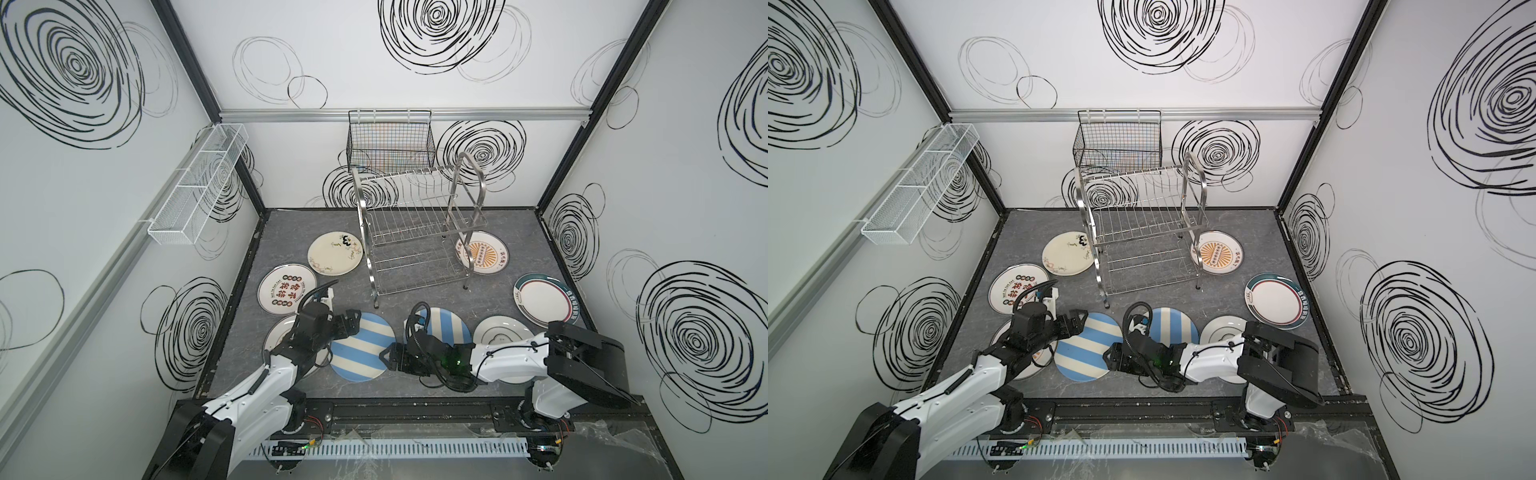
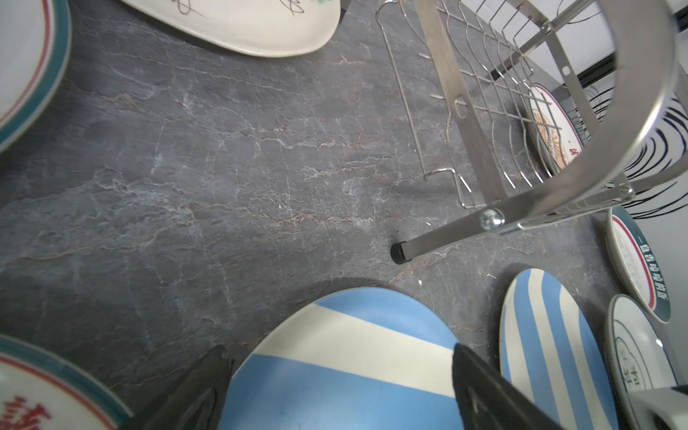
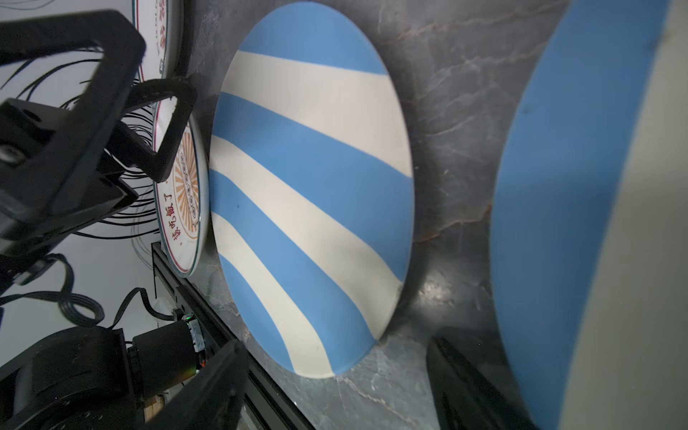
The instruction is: Load the plates into the dish rack
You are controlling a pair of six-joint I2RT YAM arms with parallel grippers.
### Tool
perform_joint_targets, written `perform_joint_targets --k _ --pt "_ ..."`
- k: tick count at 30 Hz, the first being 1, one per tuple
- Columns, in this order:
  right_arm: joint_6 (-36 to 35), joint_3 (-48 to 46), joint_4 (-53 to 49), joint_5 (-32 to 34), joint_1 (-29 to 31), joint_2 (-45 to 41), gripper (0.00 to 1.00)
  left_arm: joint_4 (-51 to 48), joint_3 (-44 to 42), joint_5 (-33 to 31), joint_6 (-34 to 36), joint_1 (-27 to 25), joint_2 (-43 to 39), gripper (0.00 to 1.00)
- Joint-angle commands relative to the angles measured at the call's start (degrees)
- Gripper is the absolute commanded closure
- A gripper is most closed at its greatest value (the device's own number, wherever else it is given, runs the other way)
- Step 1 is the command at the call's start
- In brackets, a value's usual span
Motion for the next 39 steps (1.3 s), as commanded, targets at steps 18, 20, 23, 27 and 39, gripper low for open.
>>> perform_joint_targets --k 18,20,23,27,39 --pt "4.93 -2.92 11.17 0.27 -1.51 5.08 0.29 2.86 -0.07 2.78 1.48 0.68 1.35 0.04" --pt "6.04 -4.18 12.99 0.22 -1.69 5.25 0.34 2.99 0.03 3.05 1.54 0.72 1.57 0.04" --pt "6.94 -5.37 15.11 0.62 -1.86 5.44 0.41 3.12 0.15 3.65 1.81 0.68 2.05 0.04" --pt "6.62 -5.05 15.44 1.51 -1.78 5.51 0.47 3.44 0.28 4.37 2.1 0.7 2.74 0.04" --pt "6.87 -5.42 19.79 2.63 -2.04 7.74 0.53 3.73 0.33 4.9 2.29 0.07 3.35 0.04"
